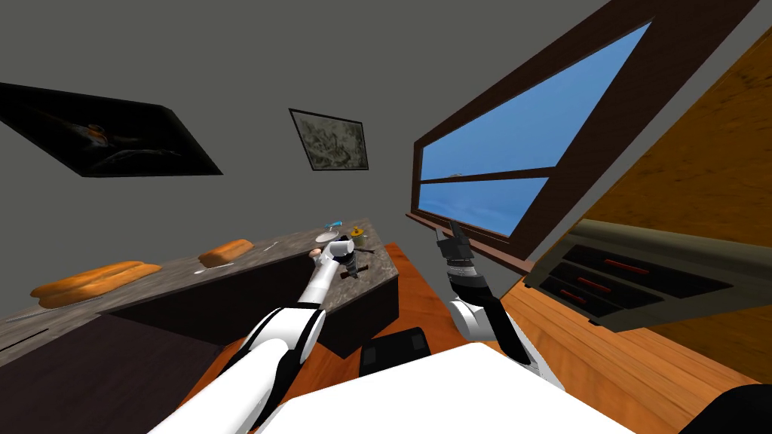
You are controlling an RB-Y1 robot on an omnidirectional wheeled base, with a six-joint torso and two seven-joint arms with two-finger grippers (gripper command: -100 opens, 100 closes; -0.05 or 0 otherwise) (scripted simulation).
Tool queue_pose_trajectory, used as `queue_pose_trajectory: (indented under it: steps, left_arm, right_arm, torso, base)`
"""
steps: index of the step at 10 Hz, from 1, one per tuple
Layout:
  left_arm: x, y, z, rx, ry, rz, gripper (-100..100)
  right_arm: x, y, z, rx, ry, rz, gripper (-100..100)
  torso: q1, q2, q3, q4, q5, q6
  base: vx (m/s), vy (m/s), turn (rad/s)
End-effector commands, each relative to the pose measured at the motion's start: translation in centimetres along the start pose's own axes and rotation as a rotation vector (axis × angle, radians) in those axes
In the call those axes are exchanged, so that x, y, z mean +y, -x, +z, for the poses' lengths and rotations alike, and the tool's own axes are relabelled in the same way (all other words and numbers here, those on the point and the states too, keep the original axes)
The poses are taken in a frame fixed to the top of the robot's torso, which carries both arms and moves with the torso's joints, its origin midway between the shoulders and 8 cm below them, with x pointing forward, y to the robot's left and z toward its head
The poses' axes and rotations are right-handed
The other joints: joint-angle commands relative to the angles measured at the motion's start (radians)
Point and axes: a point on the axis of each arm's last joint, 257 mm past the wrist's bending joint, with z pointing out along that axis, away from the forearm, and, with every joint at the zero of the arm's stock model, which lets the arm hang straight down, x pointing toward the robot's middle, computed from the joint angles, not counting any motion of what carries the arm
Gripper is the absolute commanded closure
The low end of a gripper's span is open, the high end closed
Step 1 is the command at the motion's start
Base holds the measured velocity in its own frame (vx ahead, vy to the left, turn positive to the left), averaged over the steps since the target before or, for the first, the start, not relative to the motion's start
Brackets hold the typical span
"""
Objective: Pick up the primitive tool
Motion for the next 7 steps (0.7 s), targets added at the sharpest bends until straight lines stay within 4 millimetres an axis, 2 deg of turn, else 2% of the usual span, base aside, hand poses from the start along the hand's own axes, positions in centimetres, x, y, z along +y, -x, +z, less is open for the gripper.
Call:
queue_pose_trajectory:
  steps: [1, 2, 3, 4, 7]
  left_arm:
    - [0.14, 0.21, 0.88, 0.001, -0.003, -0.001, -100]
    - [0.32, 0.38, 1.57, 0.000, -0.003, -0.002, -100]
    - [0.13, 0.30, 1.25, 0.000, -0.001, -0.002, -100]
    - [0.09, 0.29, 1.32, 0.000, -0.003, -0.001, 100]
    - [0.14, 0.31, 1.33, 0.000, -0.001, -0.002, 100]
  right_arm:
    - [0.00, 0.00, 0.00, 0.000, 0.000, 0.000, 0]
    - [0.00, 0.00, 0.00, 0.000, 0.000, 0.000, 0]
    - [0.00, 0.00, 0.00, 0.000, 0.000, 0.000, 0]
    - [0.00, 0.00, 0.00, 0.000, 0.000, 0.000, 0]
    - [0.00, 0.00, 0.00, 0.000, 0.000, 0.000, 0]
  torso:
    - [0.000, 0.000, 0.000, 0.000, 0.000, 0.000]
    - [0.000, 0.000, 0.000, 0.000, 0.000, 0.000]
    - [0.000, -0.001, 0.000, 0.000, 0.000, 0.000]
    - [0.000, 0.000, 0.000, 0.000, 0.000, 0.000]
    - [0.000, 0.000, 0.000, 0.000, 0.000, 0.000]
  base:
    - [0.014, -0.009, -0.014]
    - [0.021, -0.010, -0.011]
    - [0.010, -0.004, -0.001]
    - [0.000, 0.000, 0.000]
    - [0.000, 0.000, 0.000]
